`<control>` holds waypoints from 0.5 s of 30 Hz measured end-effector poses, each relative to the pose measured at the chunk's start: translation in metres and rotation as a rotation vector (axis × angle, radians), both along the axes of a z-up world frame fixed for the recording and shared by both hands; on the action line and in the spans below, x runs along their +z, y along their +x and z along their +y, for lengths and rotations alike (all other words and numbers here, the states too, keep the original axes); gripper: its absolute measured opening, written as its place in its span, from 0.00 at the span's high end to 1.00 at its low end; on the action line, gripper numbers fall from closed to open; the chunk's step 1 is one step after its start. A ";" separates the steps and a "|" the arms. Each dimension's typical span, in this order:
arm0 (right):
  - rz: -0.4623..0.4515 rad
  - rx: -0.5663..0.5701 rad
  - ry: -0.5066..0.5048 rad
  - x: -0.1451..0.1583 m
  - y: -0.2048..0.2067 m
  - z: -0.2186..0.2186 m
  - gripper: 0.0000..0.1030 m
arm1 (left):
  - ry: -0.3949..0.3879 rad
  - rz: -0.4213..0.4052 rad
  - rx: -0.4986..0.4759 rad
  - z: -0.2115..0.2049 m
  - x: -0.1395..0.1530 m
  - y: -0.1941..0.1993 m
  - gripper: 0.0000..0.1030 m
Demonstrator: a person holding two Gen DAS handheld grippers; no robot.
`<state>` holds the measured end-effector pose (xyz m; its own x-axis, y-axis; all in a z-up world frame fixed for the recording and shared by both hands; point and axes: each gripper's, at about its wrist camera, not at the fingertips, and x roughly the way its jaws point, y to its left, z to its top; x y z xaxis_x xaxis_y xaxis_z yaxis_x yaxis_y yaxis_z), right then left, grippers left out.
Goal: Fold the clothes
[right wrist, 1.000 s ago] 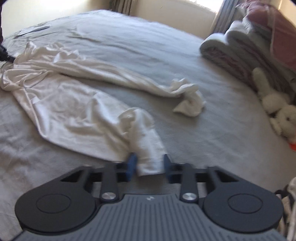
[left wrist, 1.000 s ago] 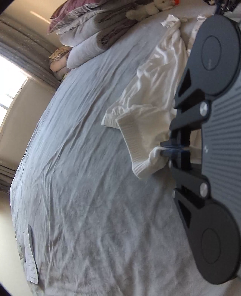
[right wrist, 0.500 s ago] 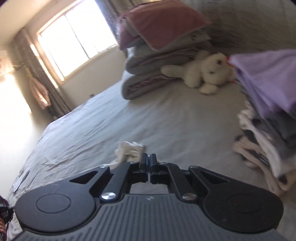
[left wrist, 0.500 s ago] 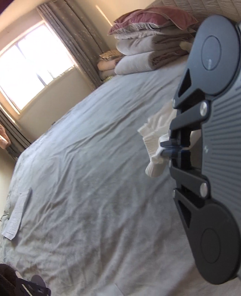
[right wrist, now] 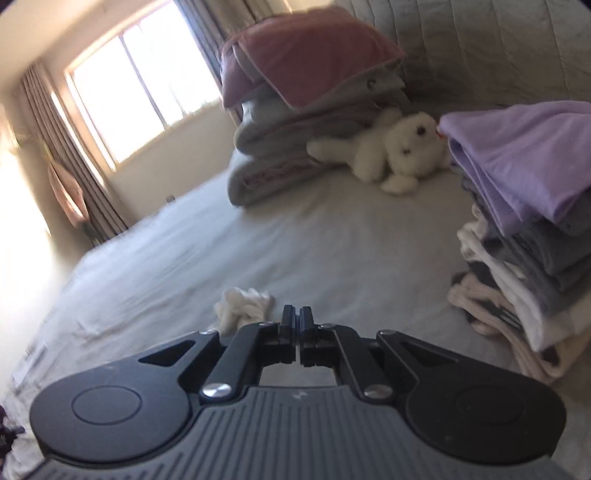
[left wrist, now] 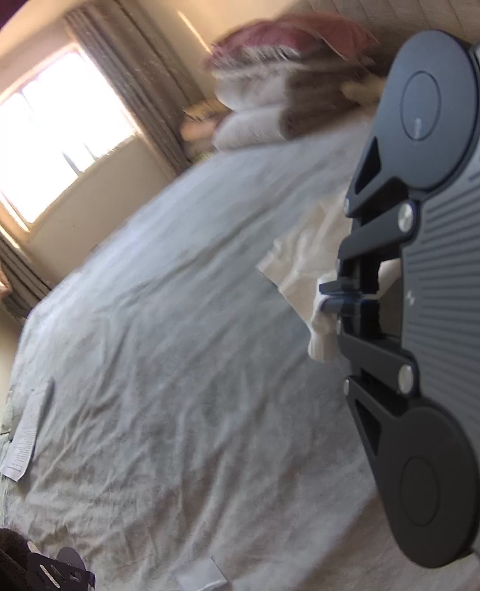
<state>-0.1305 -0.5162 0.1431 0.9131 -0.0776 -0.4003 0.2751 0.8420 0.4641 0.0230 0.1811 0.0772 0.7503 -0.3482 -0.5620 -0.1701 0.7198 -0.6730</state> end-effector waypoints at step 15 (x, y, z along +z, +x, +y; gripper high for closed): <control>0.354 0.215 -0.116 -0.034 -0.044 -0.002 0.99 | 0.149 0.134 -0.118 0.009 -0.025 -0.052 0.99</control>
